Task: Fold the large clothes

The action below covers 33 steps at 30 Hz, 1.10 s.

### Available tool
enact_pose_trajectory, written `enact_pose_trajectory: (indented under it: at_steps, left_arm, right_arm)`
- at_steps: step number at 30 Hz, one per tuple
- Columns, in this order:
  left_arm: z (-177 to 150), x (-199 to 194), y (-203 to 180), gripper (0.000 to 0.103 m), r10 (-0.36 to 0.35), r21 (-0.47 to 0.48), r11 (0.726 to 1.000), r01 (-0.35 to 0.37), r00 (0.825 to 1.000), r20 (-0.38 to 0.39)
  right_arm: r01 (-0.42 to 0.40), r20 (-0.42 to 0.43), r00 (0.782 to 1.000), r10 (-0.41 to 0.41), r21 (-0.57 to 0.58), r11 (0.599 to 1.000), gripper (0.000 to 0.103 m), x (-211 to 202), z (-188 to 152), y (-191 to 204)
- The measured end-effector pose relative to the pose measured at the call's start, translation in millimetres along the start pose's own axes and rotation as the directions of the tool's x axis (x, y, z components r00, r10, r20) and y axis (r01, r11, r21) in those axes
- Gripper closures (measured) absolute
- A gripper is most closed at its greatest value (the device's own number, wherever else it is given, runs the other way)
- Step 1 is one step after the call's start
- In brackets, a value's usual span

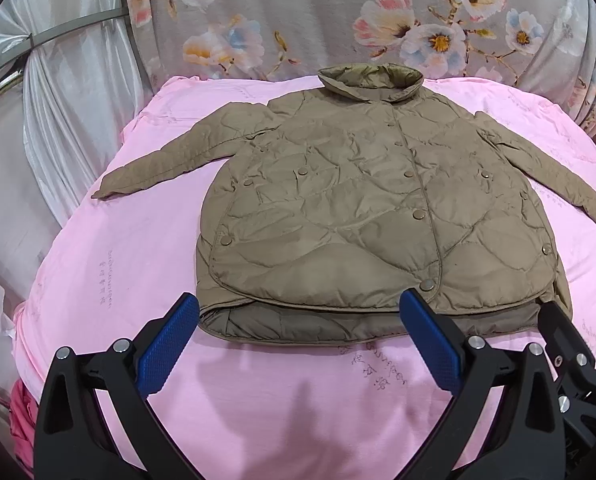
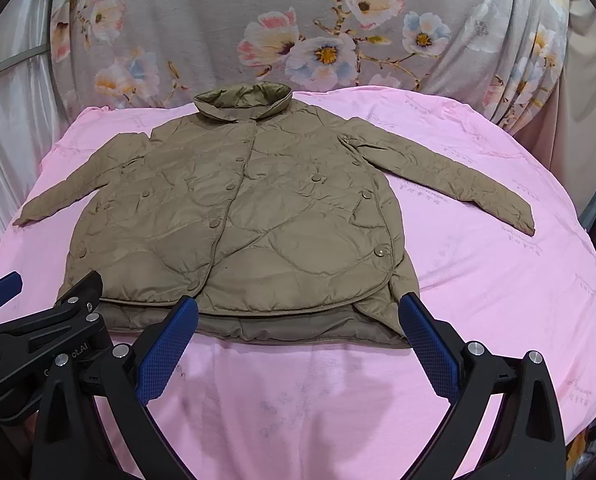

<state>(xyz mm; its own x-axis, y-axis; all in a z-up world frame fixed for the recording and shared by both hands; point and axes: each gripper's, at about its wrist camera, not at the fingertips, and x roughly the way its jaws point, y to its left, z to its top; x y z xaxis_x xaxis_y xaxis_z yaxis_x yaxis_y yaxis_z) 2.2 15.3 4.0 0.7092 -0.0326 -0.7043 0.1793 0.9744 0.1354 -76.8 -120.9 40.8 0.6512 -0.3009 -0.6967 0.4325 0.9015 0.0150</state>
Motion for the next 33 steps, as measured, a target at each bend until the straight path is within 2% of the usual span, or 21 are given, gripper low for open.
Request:
enact_pose_trajectory:
  at_steps: [33]
  left_arm:
    - [0.8, -1.7, 3.0, 0.006, -0.005, -0.008, 1.000, 0.005, 1.000, 0.002]
  right_arm:
    - [-0.002, 0.001, 1.000, 0.002, -0.001, 1.000, 0.005, -0.7, 0.4, 5.1]
